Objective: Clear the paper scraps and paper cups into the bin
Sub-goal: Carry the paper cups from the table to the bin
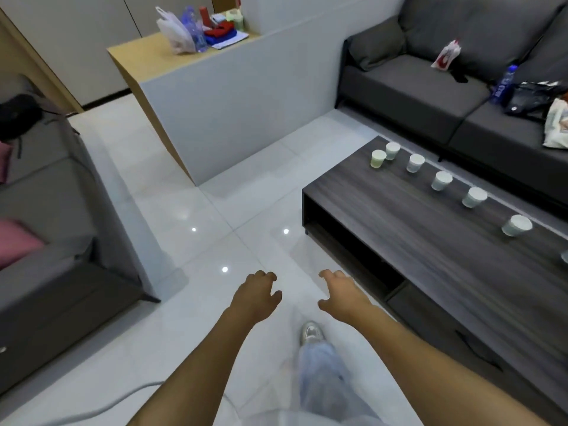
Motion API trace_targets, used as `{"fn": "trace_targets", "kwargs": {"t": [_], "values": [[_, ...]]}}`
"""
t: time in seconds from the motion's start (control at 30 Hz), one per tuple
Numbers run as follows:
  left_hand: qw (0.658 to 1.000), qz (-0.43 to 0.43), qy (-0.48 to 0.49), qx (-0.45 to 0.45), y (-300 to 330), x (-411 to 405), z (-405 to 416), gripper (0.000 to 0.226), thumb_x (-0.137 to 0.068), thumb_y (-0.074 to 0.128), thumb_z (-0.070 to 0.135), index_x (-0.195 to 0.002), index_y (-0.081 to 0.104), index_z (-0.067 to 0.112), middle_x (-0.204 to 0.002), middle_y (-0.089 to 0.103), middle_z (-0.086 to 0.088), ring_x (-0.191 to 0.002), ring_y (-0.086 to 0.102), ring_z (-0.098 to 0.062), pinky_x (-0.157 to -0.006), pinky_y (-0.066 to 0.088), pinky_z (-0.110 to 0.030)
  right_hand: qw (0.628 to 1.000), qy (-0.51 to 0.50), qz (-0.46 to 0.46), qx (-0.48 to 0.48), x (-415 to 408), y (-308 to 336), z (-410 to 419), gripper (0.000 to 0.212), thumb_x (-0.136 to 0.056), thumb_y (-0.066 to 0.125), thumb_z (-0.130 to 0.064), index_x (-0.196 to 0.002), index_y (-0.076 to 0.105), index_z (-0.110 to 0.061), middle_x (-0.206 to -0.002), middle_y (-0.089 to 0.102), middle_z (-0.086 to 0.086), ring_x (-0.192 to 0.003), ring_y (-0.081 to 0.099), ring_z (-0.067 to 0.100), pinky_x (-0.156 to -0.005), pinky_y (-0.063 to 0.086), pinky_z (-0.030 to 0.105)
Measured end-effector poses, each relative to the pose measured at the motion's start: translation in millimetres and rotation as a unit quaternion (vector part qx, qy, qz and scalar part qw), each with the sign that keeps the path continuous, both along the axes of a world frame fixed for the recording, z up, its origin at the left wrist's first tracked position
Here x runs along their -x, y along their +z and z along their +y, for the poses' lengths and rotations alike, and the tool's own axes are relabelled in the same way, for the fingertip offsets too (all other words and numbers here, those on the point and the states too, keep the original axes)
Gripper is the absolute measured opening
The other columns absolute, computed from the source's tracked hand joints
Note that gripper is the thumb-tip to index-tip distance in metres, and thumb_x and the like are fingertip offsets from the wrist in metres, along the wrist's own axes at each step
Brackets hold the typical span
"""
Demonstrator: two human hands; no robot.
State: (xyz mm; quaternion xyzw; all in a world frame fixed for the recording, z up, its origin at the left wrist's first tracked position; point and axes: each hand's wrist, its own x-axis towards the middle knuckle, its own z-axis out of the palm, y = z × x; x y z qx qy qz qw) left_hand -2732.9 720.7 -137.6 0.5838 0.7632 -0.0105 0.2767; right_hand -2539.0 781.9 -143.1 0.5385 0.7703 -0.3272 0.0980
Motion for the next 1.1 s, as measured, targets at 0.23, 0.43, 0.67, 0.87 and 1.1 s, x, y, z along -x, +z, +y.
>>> {"fn": "trace_targets", "kwargs": {"t": [0.23, 0.43, 0.67, 0.87, 1.1], "values": [[1.0, 0.0, -0.002, -0.004, 9.8, 35.7, 160.3, 0.046, -0.096, 0.046, 0.038, -0.137, 0.042, 0.017, -0.132, 0.047, -0.004, -0.124, 0.042, -0.021, -0.093, 0.043, -0.032, 1.0, -0.014, 0.011, 0.015, 34.9, 8.7, 164.3, 0.068, -0.089, 0.06, -0.026, -0.147, 0.027, -0.021, -0.14, 0.038, 0.007, -0.125, 0.041, 0.025, -0.095, 0.046, 0.037], [1.0, -0.011, -0.01, 0.006, 7.6, 72.4, 275.8, 0.045, -0.096, 0.046, 0.037, -0.137, 0.042, 0.017, -0.134, 0.047, -0.005, -0.122, 0.044, -0.021, -0.092, 0.043, -0.032, 0.999, -0.035, 0.007, 0.026, 64.8, 3.4, 271.5, 0.068, -0.087, 0.061, -0.028, -0.147, 0.028, -0.02, -0.138, 0.041, 0.008, -0.123, 0.043, 0.025, -0.097, 0.044, 0.034], [0.998, -0.017, -0.058, 0.015, -12.3, 139.2, 422.4, 0.045, -0.096, 0.047, 0.036, -0.136, 0.044, 0.016, -0.132, 0.048, -0.005, -0.123, 0.043, -0.022, -0.093, 0.042, -0.031, 0.994, -0.094, 0.011, 0.049, 124.8, -18.0, 397.9, 0.058, -0.087, 0.059, -0.026, -0.14, 0.037, -0.018, -0.136, 0.041, 0.008, -0.124, 0.042, 0.026, -0.097, 0.043, 0.035], [0.993, -0.007, -0.113, 0.021, -17.9, 209.9, 556.4, 0.045, -0.096, 0.046, 0.037, -0.136, 0.043, 0.016, -0.132, 0.048, -0.005, -0.121, 0.044, -0.022, -0.095, 0.043, -0.033, 0.983, -0.166, 0.031, 0.072, 189.8, -25.3, 505.7, 0.061, -0.089, 0.058, -0.022, -0.144, 0.032, -0.02, -0.137, 0.041, 0.006, -0.125, 0.043, 0.024, -0.1, 0.044, 0.036], [0.984, -0.01, -0.172, 0.035, -22.2, 238.4, 686.7, 0.044, -0.096, 0.048, 0.035, -0.135, 0.044, 0.015, -0.13, 0.049, -0.006, -0.12, 0.046, -0.021, -0.092, 0.044, -0.032, 0.967, -0.233, 0.036, 0.098, 214.7, -35.2, 596.5, 0.065, -0.087, 0.059, -0.022, -0.146, 0.029, -0.019, -0.137, 0.038, 0.008, -0.124, 0.042, 0.026, -0.097, 0.043, 0.031]]}}
